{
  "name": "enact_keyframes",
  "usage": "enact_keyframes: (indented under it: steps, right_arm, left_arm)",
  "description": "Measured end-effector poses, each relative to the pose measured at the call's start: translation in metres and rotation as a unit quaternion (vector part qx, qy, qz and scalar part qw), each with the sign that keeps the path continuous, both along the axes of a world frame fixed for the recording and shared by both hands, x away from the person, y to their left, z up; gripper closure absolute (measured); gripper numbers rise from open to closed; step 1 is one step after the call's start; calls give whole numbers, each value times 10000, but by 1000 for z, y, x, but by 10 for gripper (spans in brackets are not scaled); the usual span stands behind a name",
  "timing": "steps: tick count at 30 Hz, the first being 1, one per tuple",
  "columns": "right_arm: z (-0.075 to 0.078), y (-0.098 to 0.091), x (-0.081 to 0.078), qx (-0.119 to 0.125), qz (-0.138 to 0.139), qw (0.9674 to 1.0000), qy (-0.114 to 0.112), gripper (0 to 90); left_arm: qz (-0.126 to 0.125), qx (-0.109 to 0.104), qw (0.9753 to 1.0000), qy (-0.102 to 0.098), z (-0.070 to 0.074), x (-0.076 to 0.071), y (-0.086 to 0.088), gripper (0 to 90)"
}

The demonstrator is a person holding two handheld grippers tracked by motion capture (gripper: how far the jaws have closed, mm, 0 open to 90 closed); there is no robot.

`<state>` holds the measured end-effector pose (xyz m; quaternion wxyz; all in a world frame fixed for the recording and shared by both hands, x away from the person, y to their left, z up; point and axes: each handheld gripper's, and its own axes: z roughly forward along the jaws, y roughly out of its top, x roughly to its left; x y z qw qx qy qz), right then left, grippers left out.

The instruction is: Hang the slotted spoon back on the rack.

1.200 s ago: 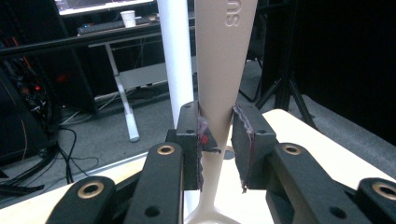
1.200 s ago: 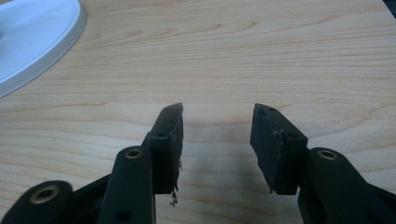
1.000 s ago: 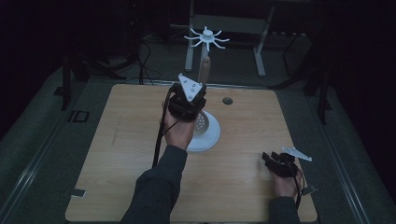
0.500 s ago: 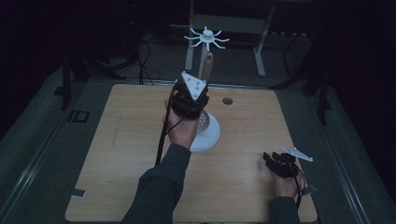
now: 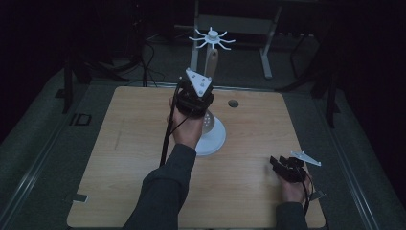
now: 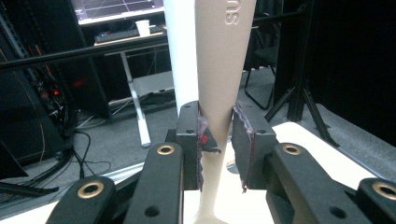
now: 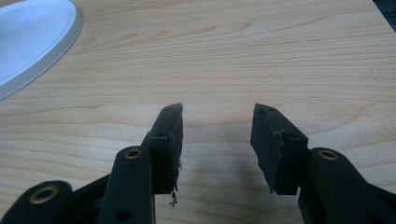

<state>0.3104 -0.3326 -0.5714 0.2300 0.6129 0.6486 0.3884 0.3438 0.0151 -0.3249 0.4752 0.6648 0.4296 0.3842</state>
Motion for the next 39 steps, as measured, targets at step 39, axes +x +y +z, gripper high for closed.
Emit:
enact_keyframes:
  steps: [39]
  right_arm:
    - [-1, -2, -1, 51, -24, 10000, 3, 530]
  left_arm:
    - [-38, -12, 9999, 166, -4, 20, 4, 734]
